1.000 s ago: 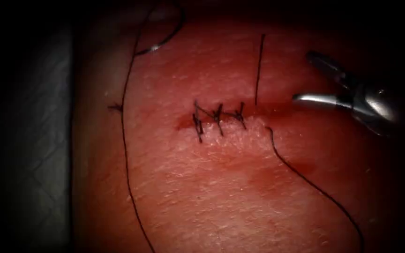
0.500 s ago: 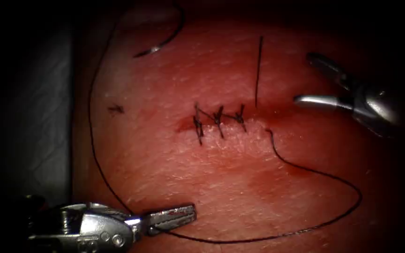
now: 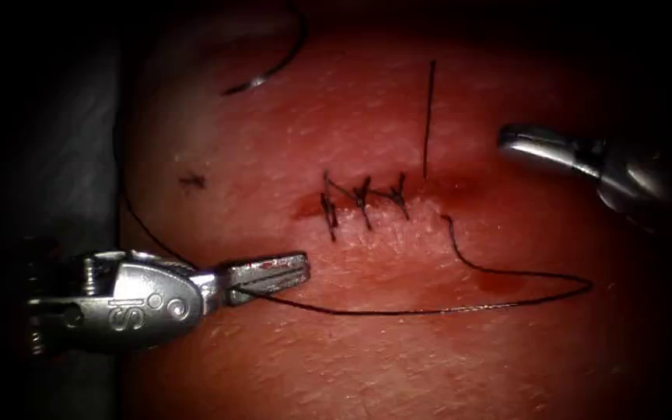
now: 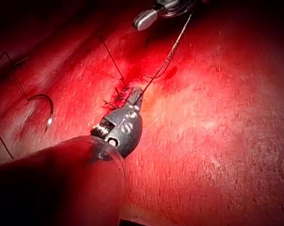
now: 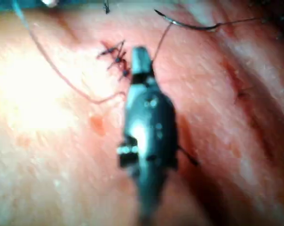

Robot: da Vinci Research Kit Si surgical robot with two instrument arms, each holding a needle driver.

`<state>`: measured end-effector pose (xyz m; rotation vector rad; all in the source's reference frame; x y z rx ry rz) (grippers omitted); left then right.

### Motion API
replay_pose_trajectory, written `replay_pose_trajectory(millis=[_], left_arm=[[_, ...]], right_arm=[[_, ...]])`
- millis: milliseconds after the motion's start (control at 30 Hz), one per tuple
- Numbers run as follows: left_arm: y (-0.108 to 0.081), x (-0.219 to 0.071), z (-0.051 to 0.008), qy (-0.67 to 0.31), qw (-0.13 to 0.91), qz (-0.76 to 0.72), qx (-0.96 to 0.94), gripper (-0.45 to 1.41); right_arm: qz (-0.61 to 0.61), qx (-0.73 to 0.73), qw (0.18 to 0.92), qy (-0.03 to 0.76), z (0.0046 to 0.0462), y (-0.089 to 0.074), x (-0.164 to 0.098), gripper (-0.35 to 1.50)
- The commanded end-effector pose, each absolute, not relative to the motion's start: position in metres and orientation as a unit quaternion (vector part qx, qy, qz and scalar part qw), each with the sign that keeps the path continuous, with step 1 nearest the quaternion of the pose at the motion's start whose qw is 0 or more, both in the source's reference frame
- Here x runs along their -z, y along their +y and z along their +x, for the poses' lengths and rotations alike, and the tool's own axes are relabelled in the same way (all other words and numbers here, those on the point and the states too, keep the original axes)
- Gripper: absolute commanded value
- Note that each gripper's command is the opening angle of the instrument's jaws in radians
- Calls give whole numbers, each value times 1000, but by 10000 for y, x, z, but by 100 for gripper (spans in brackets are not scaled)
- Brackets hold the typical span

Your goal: Wound Closure

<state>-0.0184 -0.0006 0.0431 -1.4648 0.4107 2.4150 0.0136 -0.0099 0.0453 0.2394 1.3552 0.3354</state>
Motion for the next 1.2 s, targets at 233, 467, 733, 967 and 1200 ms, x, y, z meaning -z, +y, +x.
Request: replay_pose_trajectory(millis=[233,467,733,967,1200], left_arm=[[21,-451,-210,138,128,-527,-828,-45],[39,-474,-218,138,131,-529,-827,-45],[51,-492,-217,130,149,-520,-831,-45],[56,-508,-233,136,157,-497,-842,-45],[56,-528,-256,143,160,-478,-852,-45]], right_arm=[[164,-82,788,588,180,-114,-457,-35],[179,-49,778,600,196,-128,-448,-35],[184,-40,773,605,197,-132,-442,-35],[188,-29,767,613,208,-139,-440,-35],[189,-20,761,621,221,-146,-439,-35]])
